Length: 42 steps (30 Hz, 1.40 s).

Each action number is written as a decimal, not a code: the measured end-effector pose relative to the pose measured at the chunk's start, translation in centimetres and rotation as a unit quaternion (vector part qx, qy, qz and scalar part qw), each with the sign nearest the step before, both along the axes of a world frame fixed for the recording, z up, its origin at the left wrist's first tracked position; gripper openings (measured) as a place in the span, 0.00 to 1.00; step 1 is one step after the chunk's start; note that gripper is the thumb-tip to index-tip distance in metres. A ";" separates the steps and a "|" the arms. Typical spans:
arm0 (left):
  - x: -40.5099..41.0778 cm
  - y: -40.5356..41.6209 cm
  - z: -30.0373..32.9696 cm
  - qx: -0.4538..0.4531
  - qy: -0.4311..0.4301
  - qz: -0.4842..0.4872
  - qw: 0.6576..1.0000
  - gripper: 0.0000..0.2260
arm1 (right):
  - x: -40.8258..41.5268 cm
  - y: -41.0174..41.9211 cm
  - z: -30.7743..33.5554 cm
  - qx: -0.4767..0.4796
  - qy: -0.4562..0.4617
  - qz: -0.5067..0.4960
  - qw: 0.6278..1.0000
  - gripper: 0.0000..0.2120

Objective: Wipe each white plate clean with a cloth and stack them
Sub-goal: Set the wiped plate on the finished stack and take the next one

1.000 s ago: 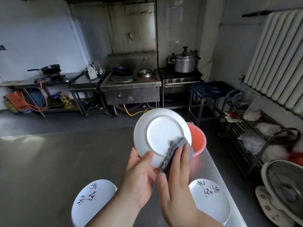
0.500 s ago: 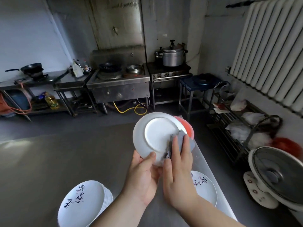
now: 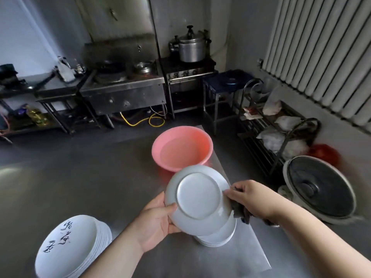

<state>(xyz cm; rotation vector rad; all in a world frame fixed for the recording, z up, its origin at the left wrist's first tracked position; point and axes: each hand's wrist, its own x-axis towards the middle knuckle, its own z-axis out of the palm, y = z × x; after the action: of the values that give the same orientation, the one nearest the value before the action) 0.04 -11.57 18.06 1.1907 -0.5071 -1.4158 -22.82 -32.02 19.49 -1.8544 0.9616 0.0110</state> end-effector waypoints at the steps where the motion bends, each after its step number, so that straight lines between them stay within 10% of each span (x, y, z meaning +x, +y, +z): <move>1: -0.3 -0.3 -0.7 0.012 -0.006 -0.018 1.000 0.29 | -0.6 -0.2 -0.9 0.035 0.018 -0.001 0.999 0.26; 7: -3.8 -3.2 -3.4 0.072 -0.008 0.042 0.996 0.35 | -2.2 -1.2 -5.1 0.184 0.033 -0.084 0.979 0.50; 14: -4.3 -4.7 -5.6 0.156 -0.161 -0.033 0.974 0.41 | -3.4 -2.0 -9.5 0.078 -0.068 -0.151 0.983 0.07; 18: -4.0 -5.1 -7.8 0.184 -0.352 -0.076 0.915 0.23 | -3.3 -2.5 -11.6 0.027 -0.023 -0.111 0.993 0.19; 34: -2.6 -8.3 -13.5 0.304 -0.598 -0.153 0.726 0.24 | 0.3 -2.8 -16.6 -0.189 0.174 -0.001 0.966 0.19; 42: -2.3 -8.3 -14.6 0.306 -0.633 -0.165 0.691 0.26 | 0.9 -2.7 -16.5 -0.286 0.239 0.076 0.925 0.17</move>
<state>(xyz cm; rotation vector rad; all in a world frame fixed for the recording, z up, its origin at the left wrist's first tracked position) -2.29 -19.92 3.43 2.7382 -1.2908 -0.8057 -21.90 -34.71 2.99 -2.5361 1.2383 0.3212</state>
